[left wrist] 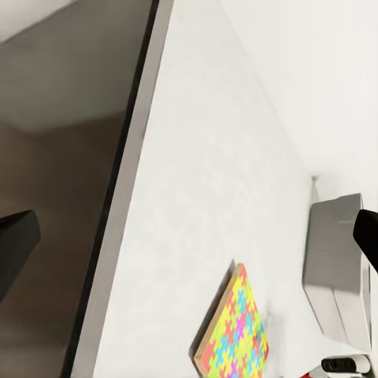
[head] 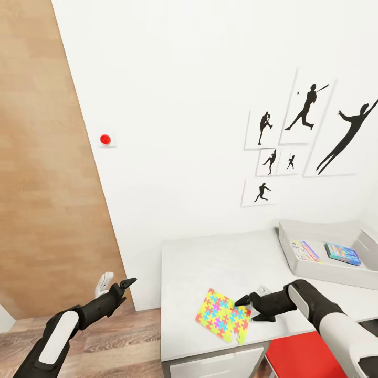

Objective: Put all the toys in the child's room - the three board games (two on the bed and one on the table), the two jigsaw puzzles on the table, and the tennis ball on the table - inside the toy box on the table in the child's room.

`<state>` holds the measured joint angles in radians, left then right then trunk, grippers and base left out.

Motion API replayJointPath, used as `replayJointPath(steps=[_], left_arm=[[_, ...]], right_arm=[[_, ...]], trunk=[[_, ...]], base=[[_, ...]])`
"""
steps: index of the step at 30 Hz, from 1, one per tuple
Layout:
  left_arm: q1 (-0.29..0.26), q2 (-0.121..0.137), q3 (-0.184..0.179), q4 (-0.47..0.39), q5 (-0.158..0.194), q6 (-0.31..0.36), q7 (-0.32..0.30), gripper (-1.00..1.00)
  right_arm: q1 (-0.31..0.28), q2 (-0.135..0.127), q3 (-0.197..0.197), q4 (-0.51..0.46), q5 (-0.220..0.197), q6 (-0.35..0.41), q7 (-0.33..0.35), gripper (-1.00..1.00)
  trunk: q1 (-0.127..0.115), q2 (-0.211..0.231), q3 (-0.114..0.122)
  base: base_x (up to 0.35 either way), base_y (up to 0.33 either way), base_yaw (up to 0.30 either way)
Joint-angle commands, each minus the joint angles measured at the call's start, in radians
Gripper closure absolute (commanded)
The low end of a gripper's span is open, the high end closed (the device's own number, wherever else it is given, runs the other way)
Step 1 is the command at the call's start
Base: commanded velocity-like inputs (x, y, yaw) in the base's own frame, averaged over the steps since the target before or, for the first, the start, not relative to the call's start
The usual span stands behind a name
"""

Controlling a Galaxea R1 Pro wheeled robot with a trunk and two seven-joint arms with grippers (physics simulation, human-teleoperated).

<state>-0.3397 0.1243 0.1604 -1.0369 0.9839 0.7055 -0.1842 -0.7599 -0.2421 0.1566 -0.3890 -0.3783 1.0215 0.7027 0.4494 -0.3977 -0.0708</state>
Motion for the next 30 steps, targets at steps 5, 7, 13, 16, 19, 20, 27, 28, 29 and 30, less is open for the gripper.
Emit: replayJointPath(steps=[5, 7, 13, 16, 19, 20, 27, 28, 29, 30], left_arm=[[-0.001, 0.0, 0.002, 0.0, 0.0, 0.006, -0.003, -1.0], [-0.001, 0.0, 0.002, 0.0, 0.0, 0.006, -0.003, -1.0], [-0.002, -0.001, 0.002, 0.0, -0.001, 0.006, -0.003, -1.0], [-0.001, -0.001, 0.002, 0.0, -0.001, 0.006, -0.003, -1.0], [-0.001, -0.001, 0.002, 0.0, -0.001, 0.006, -0.003, -1.0], [-0.001, -0.001, 0.002, 0.0, -0.001, 0.006, -0.003, -1.0], [-0.001, 0.0, 0.002, 0.0, -0.001, 0.006, -0.003, -1.0], [-0.001, -0.001, 0.002, 0.0, -0.001, 0.006, -0.003, -1.0], [-0.001, -0.001, 0.002, 0.0, -0.001, 0.006, -0.003, -1.0], [-0.001, -0.001, 0.002, 0.0, -0.001, 0.006, -0.003, -1.0]], right_arm=[[-0.001, -0.002, -0.033, 0.005, -0.001, -0.011, -0.045, -1.0], [-0.001, -0.003, -0.063, 0.008, -0.001, -0.016, -0.079, -1.0], [-0.001, -0.003, -0.097, 0.009, -0.001, -0.02, -0.111, -1.0], [-0.001, -0.003, -0.11, 0.009, -0.001, -0.022, -0.123, -1.0], [-0.001, -0.003, -0.118, 0.01, -0.001, -0.023, -0.131, -1.0], [-0.001, -0.003, -0.121, 0.01, -0.001, -0.023, -0.134, -1.0], [-0.001, -0.003, -0.128, 0.011, -0.001, -0.025, -0.141, -1.0], [-0.001, -0.002, -0.129, 0.011, -0.001, -0.026, -0.142, -1.0], [-0.001, -0.002, -0.13, 0.011, -0.001, -0.026, -0.143, -1.0], [-0.001, -0.002, -0.13, 0.011, -0.001, -0.026, -0.143, -1.0]], trunk=[[0.001, -0.002, -0.002], [0.001, -0.002, -0.002], [0.001, -0.002, -0.002], [0.001, -0.002, -0.002], [0.001, -0.002, -0.002], [0.001, -0.002, -0.002], [0.001, -0.002, -0.002], [0.001, -0.002, -0.002], [0.001, -0.002, -0.002], [0.001, -0.002, -0.002]], base=[[0.0, 0.0, 0.001], [0.0, 0.0, 0.0], [0.0, 0.0, 0.0], [0.0, 0.0, 0.0], [0.0, 0.0, 0.0], [0.0, 0.0, 0.0], [0.0, 0.0, 0.0], [0.0, 0.0, 0.0], [0.0, 0.0, 0.0], [0.0, 0.0, 0.0]])
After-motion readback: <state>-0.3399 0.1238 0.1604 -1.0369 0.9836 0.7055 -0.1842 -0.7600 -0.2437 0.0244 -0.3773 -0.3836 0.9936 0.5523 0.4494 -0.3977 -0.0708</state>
